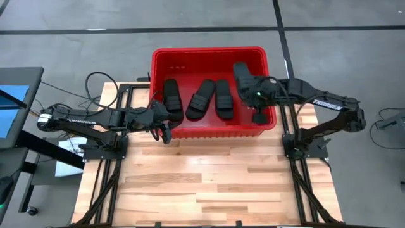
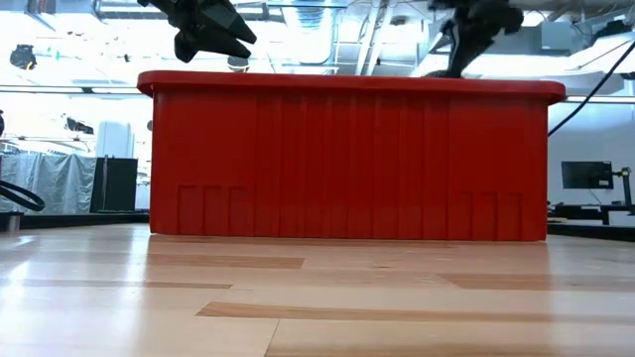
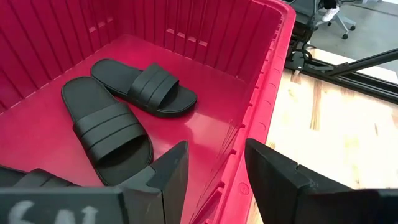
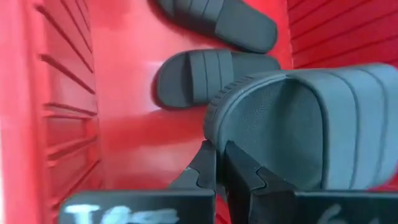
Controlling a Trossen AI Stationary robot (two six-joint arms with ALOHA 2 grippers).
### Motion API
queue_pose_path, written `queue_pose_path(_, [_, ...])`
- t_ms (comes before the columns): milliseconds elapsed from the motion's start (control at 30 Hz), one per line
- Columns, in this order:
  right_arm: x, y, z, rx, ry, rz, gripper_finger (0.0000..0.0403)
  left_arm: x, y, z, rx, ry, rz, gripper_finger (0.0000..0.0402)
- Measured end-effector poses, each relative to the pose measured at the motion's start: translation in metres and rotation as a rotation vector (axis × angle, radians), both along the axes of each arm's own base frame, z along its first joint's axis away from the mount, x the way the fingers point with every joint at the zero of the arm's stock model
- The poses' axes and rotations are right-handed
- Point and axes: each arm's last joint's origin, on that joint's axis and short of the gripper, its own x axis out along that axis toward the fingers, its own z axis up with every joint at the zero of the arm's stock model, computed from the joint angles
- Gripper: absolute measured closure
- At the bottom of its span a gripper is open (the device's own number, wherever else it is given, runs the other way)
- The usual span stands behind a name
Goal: Pick and place slides into bin
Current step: Put the black slipper into the red bin
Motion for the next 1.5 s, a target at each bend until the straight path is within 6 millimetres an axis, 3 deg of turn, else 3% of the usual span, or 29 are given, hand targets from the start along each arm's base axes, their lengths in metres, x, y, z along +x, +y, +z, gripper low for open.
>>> queue_pose_path(300, [0.0,-0.027,-0.031,0.053,0.015,-0.03,0.0402,0.0,0.0,0.0,0.02,0.007,-0.009,0.0254])
queue_pose_path(600, [-0.006,-0.036,-0.051,0.119,0.055,-0.054,0.0403,0.0,0.0,0.0,0.02,0.006,-0.009,0.0254])
queue_pose_path(967, [-0.007,-0.036,-0.066,0.146,0.079,-0.06,0.0403,0.0,0.0,0.0,0.016,0.005,-0.008,0.0254])
queue_pose_path(1500, [-0.004,-0.037,-0.065,0.16,0.04,-0.055,0.0403,0.0,0.0,0.0,0.016,0.005,-0.008,0.0254])
